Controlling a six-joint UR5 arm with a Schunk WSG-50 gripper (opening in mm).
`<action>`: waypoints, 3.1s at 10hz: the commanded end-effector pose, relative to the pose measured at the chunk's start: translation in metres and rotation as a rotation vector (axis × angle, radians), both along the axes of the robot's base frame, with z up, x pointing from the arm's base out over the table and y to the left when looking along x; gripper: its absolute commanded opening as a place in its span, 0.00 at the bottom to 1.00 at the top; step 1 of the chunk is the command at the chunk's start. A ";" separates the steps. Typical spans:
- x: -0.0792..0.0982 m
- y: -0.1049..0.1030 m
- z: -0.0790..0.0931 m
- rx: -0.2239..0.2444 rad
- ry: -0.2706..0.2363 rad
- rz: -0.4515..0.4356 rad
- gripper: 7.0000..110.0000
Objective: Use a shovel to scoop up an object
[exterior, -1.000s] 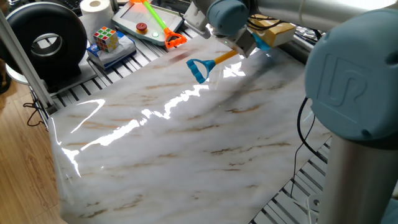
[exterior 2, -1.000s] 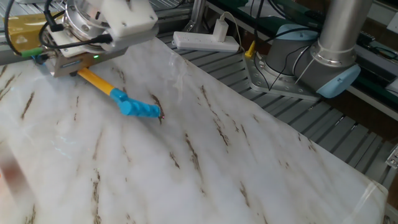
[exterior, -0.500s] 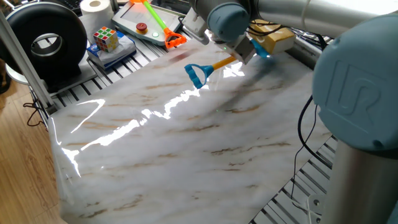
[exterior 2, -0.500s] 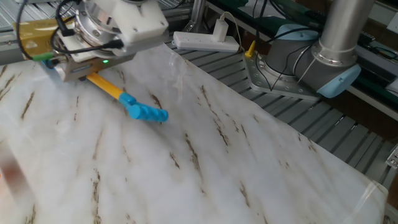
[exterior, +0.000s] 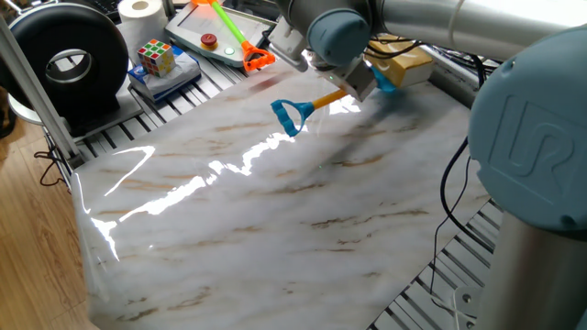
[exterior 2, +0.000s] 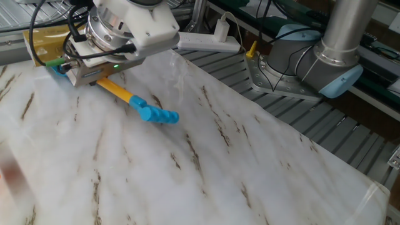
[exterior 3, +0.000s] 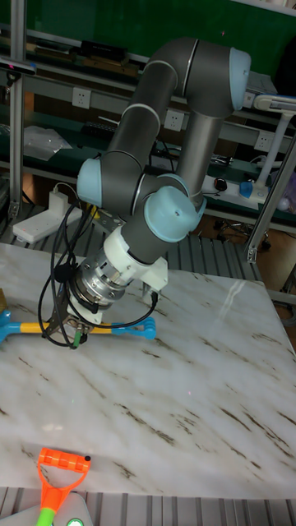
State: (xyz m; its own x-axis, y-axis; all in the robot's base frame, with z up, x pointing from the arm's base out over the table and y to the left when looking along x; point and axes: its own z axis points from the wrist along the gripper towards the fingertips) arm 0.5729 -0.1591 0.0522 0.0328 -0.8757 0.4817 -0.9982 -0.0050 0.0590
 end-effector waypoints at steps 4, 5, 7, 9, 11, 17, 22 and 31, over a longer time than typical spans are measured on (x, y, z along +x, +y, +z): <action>-0.002 -0.008 0.005 -0.036 0.018 -0.005 0.00; -0.004 -0.007 0.004 -0.028 0.037 0.014 0.00; -0.007 -0.014 0.009 -0.062 0.046 0.007 0.00; -0.005 -0.023 0.014 -0.107 0.021 -0.020 0.00; -0.001 -0.028 0.018 -0.136 -0.008 -0.034 0.00; 0.018 -0.010 0.005 -0.048 -0.104 -0.055 0.00; 0.014 -0.026 0.015 -0.120 -0.074 -0.029 0.00; -0.079 0.018 0.022 -0.140 -0.052 0.023 0.00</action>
State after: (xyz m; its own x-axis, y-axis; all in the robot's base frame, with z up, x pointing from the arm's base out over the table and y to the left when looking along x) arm 0.5270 -0.1511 0.0740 0.0267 -0.8050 0.5926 -0.9996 -0.0175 0.0213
